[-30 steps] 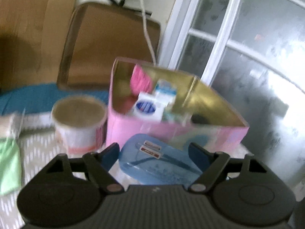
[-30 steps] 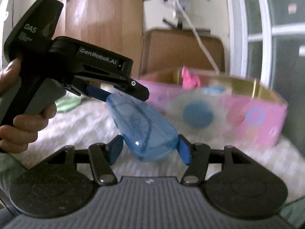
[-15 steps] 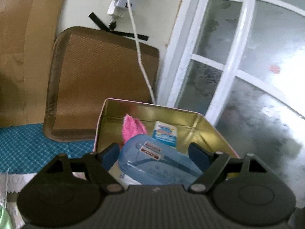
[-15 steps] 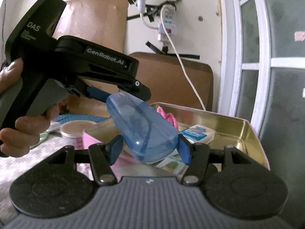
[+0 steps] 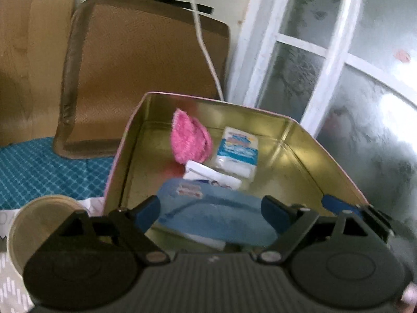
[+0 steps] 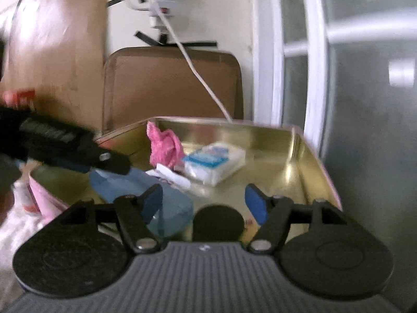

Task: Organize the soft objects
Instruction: 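Lower the blue case into the pink tin and open the left gripper, then withdraw the left gripper and move it toward the green cloth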

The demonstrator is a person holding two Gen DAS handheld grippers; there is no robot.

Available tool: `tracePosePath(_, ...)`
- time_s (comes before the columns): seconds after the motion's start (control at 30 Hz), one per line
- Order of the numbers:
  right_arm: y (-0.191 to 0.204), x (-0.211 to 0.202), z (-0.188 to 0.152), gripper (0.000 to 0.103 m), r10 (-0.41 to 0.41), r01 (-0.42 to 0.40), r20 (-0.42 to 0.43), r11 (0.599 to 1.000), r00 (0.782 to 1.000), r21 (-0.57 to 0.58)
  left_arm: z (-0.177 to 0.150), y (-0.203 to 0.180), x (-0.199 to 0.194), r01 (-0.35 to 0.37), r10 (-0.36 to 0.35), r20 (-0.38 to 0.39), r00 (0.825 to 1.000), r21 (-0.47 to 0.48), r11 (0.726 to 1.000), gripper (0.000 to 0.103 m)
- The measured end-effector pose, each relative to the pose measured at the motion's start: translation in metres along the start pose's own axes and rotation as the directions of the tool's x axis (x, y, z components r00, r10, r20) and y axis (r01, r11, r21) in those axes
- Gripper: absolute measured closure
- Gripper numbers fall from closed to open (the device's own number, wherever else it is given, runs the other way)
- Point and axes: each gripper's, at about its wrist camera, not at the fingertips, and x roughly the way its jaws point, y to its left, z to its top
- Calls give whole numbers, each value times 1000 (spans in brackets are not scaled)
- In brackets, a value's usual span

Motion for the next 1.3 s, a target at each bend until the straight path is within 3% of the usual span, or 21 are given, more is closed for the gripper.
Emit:
tracePosePath(0.07, -7, 1, 0, 64, -62, 62, -1, 997, 998, -51, -5, -9, -3, 3, -2, -5, 1000, 32, 999, 11)
tracePosePath(0.3, -31, 9, 6, 73, -125, 119, -34, 981, 992, -150, -28, -44, -13, 8, -9, 6, 1000, 105, 994, 5)
tracePosePath(0.33, -33, 10, 8, 73, -151, 142, -40, 975, 988, -171, -30, -50, -15, 21, -22, 10, 1000, 104, 994, 5)
tracePosePath(0.4, -32, 8, 10, 55, -196, 183, -52, 965, 979, -189, -31, -56, -20, 40, -41, 12, 999, 85, 996, 6)
tracePosePath(0.47, -28, -12, 15, 56, -138, 134, -16, 982, 990, -133, -30, -57, -30, 75, -77, 17, 997, 77, 994, 15)
tracePosePath(0.53, -15, -37, 22, 55, -64, 68, 51, 994, 997, -82, -30, -53, -46, 69, -72, 52, 996, 63, 996, 15)
tracePosePath(0.7, 53, -77, 25, 54, 73, -52, 161, 990, 984, -130, -47, -17, -113, 61, -63, 139, 988, 19, 998, 13)
tracePosePath(0.77, 83, -82, 19, 54, 142, -119, 151, 982, 978, -149, -65, 7, -142, 25, -25, 161, 987, -1, 1000, 12)
tracePosePath(0.87, 133, -80, 5, 53, 256, -238, 89, 955, 962, -177, -94, 50, -177, -116, 121, 165, 979, -38, 992, 12)
tracePosePath(1.0, 201, -65, -12, 51, 359, -357, -27, 913, 933, -197, -121, 107, -200, -334, 342, 105, 934, -83, 939, 12)
tracePosePath(1.07, 230, -55, -17, 51, 386, -392, -74, 901, 920, -185, -131, 128, -202, -424, 431, 71, 900, -91, 901, 12)
tracePosePath(1.17, 259, -34, -21, 51, 388, -402, -126, 907, 913, -124, -141, 152, -200, -503, 509, 26, 861, -113, 857, 12)
tracePosePath(1.3, 271, -23, -33, 51, 342, -355, -184, 934, 922, -45, -148, 166, -196, -507, 512, -7, 859, -143, 850, 12)
